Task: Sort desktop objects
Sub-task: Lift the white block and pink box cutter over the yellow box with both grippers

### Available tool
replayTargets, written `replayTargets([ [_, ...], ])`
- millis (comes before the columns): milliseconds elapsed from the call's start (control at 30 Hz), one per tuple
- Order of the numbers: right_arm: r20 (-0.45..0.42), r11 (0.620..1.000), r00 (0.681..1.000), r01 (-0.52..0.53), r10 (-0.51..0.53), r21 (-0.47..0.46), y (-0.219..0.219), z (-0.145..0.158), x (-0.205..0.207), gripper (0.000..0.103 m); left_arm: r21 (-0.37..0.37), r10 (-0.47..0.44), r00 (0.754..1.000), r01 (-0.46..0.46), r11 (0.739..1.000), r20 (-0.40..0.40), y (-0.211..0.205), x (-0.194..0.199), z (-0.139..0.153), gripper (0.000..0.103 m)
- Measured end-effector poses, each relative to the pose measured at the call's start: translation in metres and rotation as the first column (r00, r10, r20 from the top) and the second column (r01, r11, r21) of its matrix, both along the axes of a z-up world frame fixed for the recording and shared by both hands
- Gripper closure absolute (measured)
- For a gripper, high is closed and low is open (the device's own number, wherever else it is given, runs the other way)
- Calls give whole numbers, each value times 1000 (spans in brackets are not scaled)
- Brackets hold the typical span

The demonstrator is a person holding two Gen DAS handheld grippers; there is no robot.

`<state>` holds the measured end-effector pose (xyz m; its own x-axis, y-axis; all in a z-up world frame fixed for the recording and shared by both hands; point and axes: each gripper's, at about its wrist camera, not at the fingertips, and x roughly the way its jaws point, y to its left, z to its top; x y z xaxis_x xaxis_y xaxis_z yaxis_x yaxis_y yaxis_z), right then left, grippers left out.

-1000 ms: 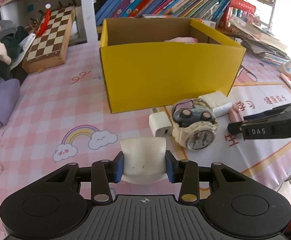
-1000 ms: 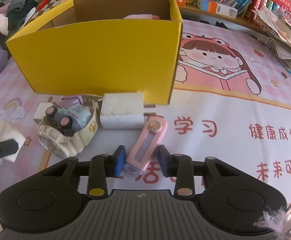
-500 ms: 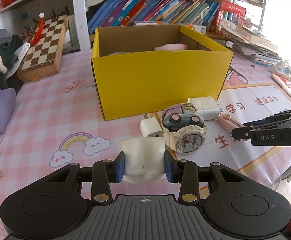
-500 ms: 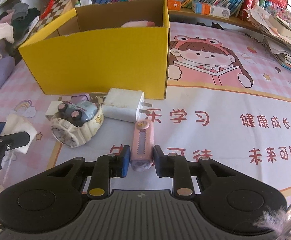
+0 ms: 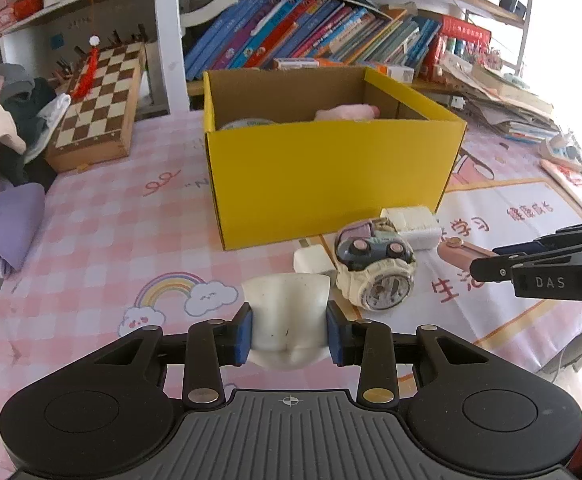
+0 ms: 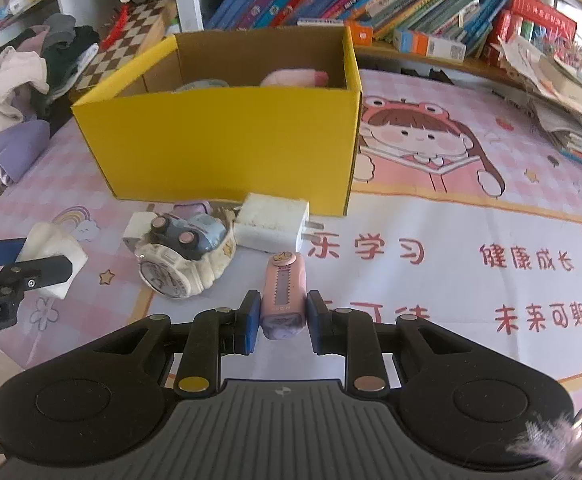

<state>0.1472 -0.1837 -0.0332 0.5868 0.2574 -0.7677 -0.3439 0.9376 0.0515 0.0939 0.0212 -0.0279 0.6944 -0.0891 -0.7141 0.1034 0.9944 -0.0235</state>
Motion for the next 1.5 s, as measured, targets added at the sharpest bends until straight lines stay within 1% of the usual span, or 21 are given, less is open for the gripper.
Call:
replayTargets([
  [267,44,1000,999,-16,16,4,4,17,-7,80,-5,-13,998,14,1000,53,2,-4,14,69],
  [500,121,998,991,-67,64,22,11,46,-6,80,-10,-22,992,23,1000,126,5,0,38,70],
  [800,202,991,972,-129,121,30,22,77,14,80,13,-47,970,46,999,240,2,20,74,70],
  [967,235,987,961,-159,149,24,28,88,32,80,28,-58,960,52,998,273,0,40,85,70],
  [1267,263,978,945,-207,197,12,37,94,78,80,57,-78,956,64,996,282,-9,79,87,70],
  [1500,242,971,943,-237,226,16,42,91,120,80,52,-65,971,54,997,231,-10,118,76,70],
])
